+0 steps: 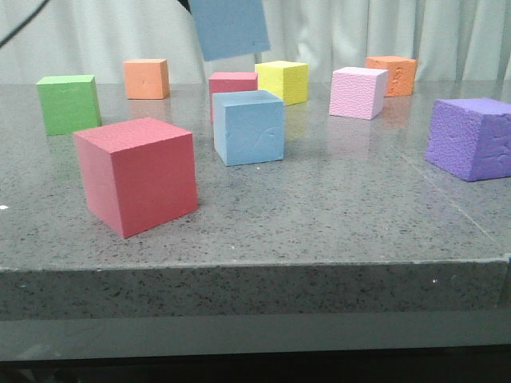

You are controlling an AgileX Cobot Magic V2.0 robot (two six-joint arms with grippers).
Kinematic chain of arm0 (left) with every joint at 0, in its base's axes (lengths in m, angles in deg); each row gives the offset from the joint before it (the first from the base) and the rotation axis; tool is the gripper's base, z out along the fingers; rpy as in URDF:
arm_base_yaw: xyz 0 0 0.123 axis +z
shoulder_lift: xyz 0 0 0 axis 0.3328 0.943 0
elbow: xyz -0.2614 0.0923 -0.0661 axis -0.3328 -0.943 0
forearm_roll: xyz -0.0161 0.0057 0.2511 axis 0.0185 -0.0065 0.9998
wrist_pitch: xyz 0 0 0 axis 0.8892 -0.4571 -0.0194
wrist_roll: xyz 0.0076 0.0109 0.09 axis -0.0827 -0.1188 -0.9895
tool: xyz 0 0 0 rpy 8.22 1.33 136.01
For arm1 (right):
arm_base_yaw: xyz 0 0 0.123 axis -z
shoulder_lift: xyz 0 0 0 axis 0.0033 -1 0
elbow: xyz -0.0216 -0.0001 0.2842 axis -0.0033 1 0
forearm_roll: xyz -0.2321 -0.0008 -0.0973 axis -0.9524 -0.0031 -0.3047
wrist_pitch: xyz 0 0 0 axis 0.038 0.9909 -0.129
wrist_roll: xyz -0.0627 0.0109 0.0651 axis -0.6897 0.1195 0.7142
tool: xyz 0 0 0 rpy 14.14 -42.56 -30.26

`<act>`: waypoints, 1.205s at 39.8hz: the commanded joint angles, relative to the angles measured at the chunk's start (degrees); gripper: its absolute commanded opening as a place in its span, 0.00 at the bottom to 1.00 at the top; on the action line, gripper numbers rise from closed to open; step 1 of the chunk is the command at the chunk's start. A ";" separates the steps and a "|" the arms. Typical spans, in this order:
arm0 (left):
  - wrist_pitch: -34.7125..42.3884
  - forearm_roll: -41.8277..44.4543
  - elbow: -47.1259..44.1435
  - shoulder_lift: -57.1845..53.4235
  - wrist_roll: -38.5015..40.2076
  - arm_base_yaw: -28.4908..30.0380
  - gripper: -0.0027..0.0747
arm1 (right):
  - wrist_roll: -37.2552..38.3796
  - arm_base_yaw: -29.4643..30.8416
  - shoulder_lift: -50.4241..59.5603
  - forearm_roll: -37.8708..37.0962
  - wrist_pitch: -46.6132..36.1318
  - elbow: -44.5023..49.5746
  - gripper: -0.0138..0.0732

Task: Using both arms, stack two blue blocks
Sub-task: 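Lift the cube and carry it above the placed light blue cube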

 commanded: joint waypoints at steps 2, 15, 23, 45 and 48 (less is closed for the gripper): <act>-0.81 -1.53 2.01 -1.85 -0.05 -0.84 0.42 | -0.40 0.10 -0.09 -0.22 -4.25 -1.40 0.08; -0.81 -1.30 2.01 -0.65 -0.14 -0.92 0.42 | -0.40 0.10 -0.09 -0.16 -4.17 -1.40 0.08; -0.81 -1.30 1.69 -0.28 -0.14 -0.92 0.42 | -0.40 0.10 -0.09 -0.16 -4.17 -1.40 0.08; -0.81 -1.30 1.40 1.15 -0.14 -0.92 0.56 | -0.40 0.10 -0.09 -0.16 -4.01 -1.40 0.08; -0.81 -1.30 1.40 1.15 -0.14 -0.92 0.64 | -0.40 0.10 -0.09 -0.16 -4.01 -1.40 0.08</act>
